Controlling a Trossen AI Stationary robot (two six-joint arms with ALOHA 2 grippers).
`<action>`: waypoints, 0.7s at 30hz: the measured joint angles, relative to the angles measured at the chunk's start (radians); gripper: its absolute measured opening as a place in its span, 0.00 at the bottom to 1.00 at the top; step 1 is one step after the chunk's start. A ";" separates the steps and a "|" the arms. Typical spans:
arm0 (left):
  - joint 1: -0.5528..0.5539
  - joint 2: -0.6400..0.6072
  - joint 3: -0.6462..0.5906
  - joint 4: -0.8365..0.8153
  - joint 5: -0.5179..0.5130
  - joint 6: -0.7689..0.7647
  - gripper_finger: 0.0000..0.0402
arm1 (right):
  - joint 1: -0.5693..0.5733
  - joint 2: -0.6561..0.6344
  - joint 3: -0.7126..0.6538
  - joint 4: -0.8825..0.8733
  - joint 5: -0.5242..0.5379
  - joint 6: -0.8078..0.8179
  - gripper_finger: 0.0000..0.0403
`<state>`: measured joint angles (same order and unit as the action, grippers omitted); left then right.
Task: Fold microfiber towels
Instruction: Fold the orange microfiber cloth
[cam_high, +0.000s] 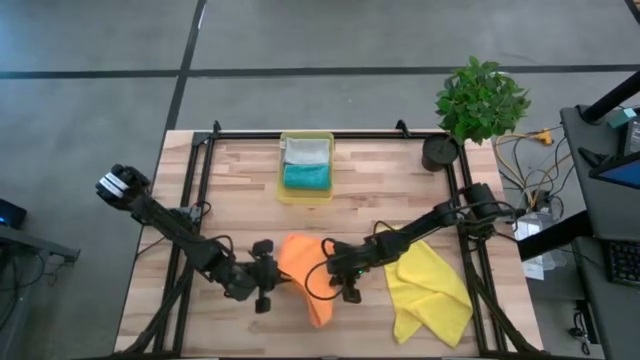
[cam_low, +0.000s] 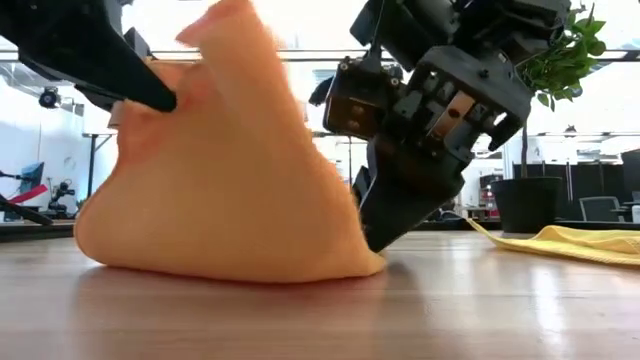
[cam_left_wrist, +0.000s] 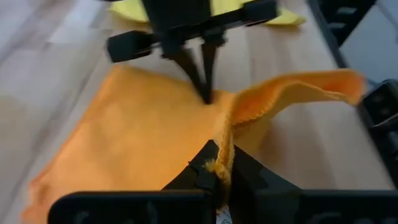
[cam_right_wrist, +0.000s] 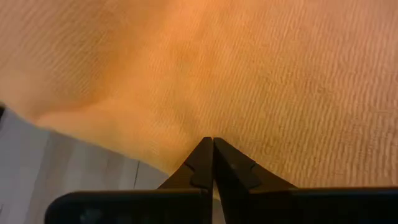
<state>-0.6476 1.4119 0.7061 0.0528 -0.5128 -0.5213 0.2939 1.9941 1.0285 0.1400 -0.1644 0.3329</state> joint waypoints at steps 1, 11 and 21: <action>0.000 -0.002 -0.001 -0.010 -0.006 0.000 0.00 | 0.000 0.000 0.001 0.001 -0.002 0.006 0.02; 0.031 0.006 -0.068 -0.013 -0.069 -0.145 0.00 | -0.029 -0.141 -0.006 -0.044 0.062 -0.014 0.02; 0.093 0.006 -0.122 0.118 -0.103 -0.118 0.00 | -0.047 -0.217 -0.013 -0.138 0.088 -0.040 0.02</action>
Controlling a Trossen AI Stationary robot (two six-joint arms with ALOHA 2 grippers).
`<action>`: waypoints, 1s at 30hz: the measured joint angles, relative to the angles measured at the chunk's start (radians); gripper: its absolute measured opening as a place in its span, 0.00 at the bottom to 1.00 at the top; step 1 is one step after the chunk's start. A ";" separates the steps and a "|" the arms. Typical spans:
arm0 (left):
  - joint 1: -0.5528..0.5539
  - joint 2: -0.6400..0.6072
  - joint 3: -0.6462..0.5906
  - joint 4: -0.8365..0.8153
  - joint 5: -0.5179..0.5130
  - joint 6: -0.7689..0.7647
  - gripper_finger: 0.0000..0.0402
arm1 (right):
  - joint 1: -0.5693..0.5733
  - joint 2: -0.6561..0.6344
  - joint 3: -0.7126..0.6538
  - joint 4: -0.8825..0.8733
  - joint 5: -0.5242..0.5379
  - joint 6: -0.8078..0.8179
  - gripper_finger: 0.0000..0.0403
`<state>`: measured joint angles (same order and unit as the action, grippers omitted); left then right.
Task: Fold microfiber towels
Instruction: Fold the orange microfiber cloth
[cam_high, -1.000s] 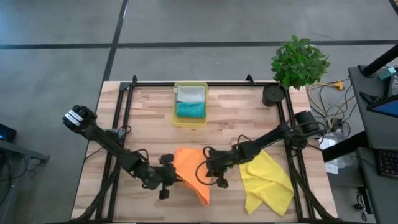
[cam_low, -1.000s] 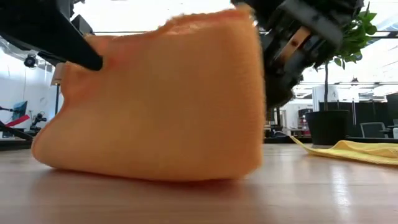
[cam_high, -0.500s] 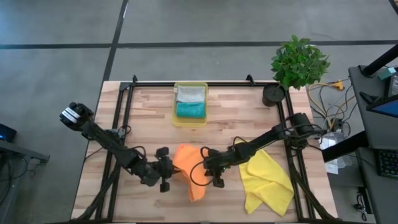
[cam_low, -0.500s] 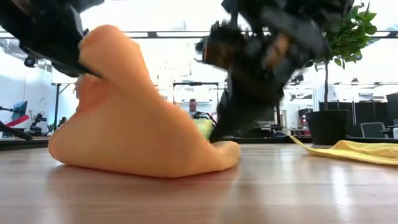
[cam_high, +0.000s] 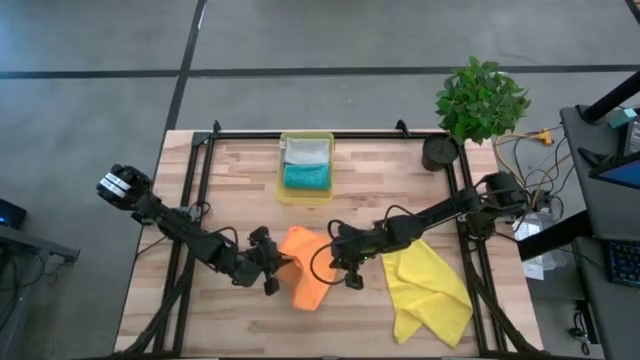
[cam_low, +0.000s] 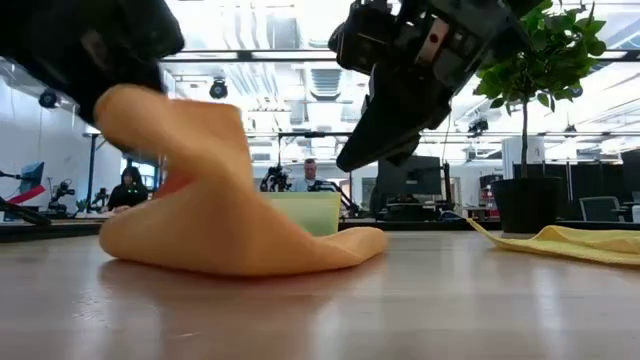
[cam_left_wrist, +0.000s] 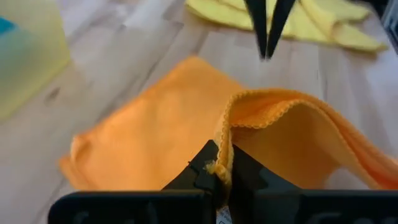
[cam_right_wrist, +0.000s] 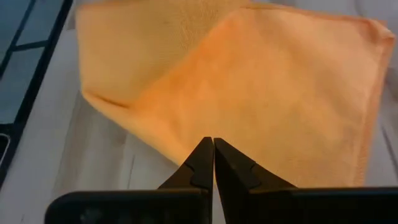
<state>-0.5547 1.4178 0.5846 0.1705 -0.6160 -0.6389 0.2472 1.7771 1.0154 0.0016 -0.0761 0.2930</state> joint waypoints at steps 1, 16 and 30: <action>0.012 0.000 0.000 0.009 0.000 0.018 0.00 | -0.002 0.000 0.000 -0.007 0.003 0.003 0.02; 0.177 0.001 0.007 0.032 0.076 -0.019 0.00 | -0.020 -0.011 0.010 0.238 -0.008 0.354 0.17; 0.328 0.062 0.005 0.034 0.253 -0.029 0.00 | -0.021 -0.056 0.010 0.234 0.029 0.380 0.47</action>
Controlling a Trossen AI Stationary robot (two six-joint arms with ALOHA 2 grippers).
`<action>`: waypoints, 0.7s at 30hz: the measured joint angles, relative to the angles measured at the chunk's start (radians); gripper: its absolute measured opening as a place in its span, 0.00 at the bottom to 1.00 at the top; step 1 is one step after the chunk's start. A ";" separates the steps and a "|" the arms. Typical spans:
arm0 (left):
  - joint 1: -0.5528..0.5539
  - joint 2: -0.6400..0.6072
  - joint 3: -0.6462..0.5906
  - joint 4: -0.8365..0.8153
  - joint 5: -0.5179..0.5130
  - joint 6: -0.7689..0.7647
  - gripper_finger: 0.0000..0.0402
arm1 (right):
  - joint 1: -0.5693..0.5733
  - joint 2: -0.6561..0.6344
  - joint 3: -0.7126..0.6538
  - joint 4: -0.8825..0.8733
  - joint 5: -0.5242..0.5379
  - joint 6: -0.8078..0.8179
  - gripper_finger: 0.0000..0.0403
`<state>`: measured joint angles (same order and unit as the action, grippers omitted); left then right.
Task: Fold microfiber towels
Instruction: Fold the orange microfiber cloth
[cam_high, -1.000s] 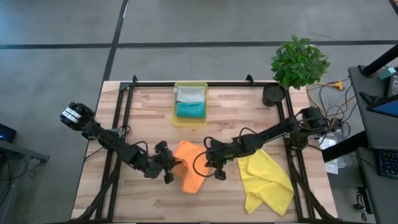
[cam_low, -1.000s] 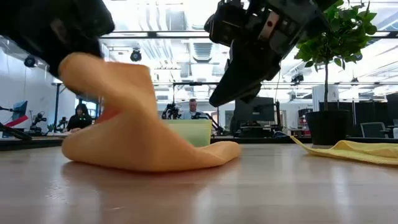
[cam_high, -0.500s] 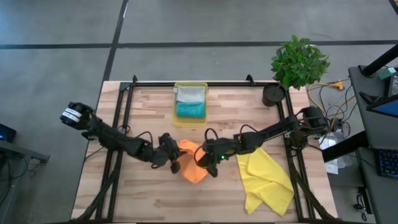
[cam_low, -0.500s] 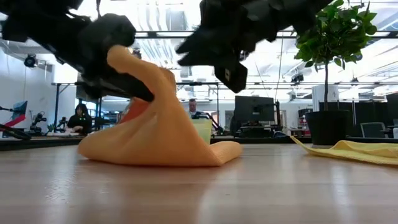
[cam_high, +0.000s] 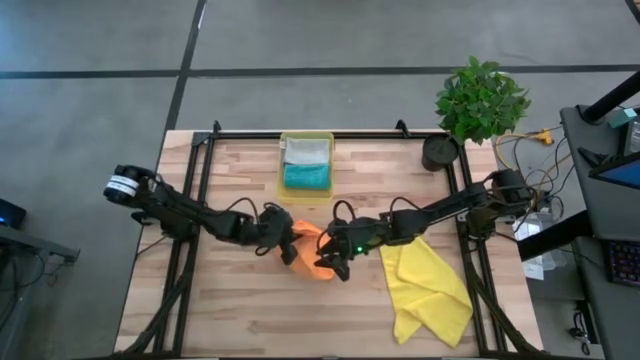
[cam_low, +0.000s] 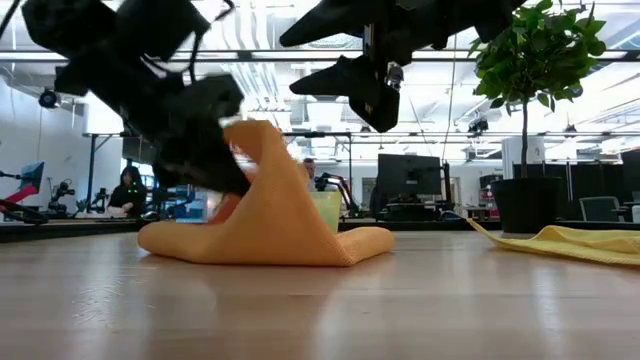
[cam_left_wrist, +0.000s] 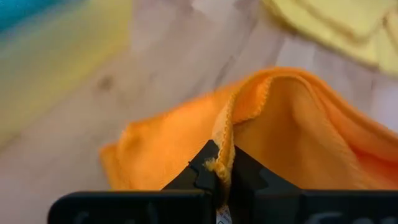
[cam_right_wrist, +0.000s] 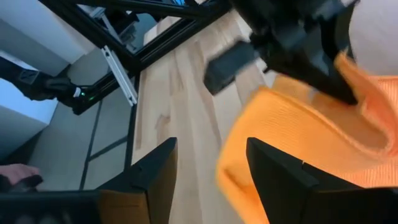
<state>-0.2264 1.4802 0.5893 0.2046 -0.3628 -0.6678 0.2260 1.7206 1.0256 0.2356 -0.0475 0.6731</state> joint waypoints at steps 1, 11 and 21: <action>0.006 0.018 0.002 0.001 0.025 0.013 0.00 | 0.000 -0.002 0.000 0.000 0.000 0.000 0.47; 0.047 0.131 0.007 0.044 0.045 0.044 0.00 | 0.000 -0.058 -0.001 -0.135 -0.001 0.007 0.44; 0.069 0.121 0.008 0.083 0.013 0.099 0.00 | -0.026 -0.050 -0.001 -0.187 0.096 0.000 0.44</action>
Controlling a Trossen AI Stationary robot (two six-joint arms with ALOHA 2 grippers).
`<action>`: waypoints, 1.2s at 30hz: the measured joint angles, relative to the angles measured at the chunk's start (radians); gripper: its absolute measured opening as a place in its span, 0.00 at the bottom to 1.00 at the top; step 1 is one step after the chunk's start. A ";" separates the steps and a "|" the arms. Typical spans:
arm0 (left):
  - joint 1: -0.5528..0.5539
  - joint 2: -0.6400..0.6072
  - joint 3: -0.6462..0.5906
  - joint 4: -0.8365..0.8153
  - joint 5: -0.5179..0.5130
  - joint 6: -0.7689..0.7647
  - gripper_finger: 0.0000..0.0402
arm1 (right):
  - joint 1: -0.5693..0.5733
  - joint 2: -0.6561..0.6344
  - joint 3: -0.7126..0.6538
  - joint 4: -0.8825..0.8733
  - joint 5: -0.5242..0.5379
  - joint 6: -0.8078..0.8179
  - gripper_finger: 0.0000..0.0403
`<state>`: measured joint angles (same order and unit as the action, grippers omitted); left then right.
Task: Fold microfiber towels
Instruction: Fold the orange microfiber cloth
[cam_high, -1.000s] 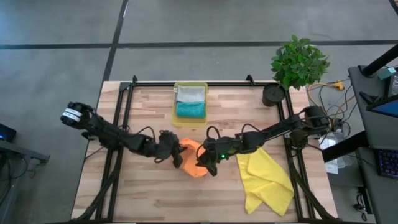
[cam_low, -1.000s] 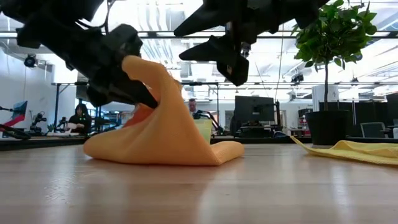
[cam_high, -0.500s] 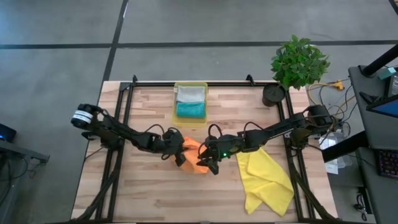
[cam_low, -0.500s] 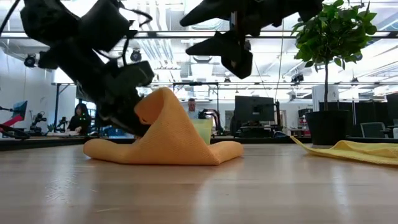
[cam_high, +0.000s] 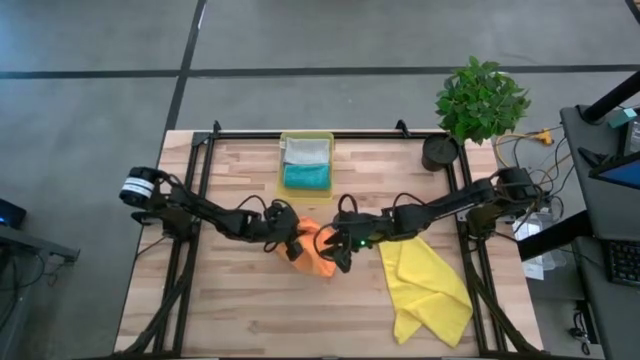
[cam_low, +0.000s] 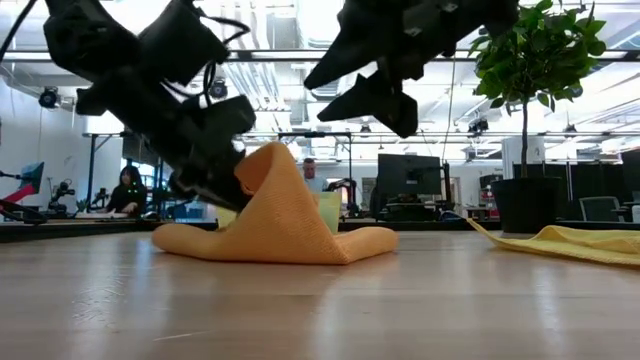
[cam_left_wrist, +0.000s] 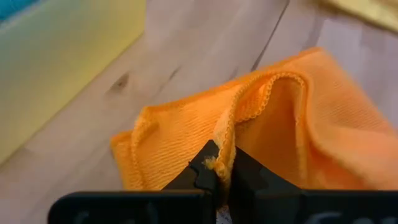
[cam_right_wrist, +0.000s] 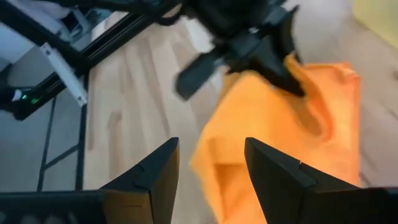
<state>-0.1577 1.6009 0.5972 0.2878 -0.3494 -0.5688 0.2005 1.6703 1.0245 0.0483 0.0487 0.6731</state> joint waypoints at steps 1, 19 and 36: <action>0.000 -0.012 0.000 0.001 0.000 0.000 0.00 | -0.007 0.000 0.000 0.000 0.002 0.000 0.44; 0.047 -0.112 -0.002 -0.001 -0.002 -0.094 0.00 | 0.014 0.018 0.144 -0.114 0.302 -0.224 0.44; 0.082 -0.112 -0.004 0.017 0.024 -0.107 0.00 | 0.112 0.294 0.433 -0.420 0.499 -0.229 0.33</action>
<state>-0.0757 1.4887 0.5929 0.3046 -0.3252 -0.6754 0.3120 1.9642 1.4574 -0.3716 0.5478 0.4438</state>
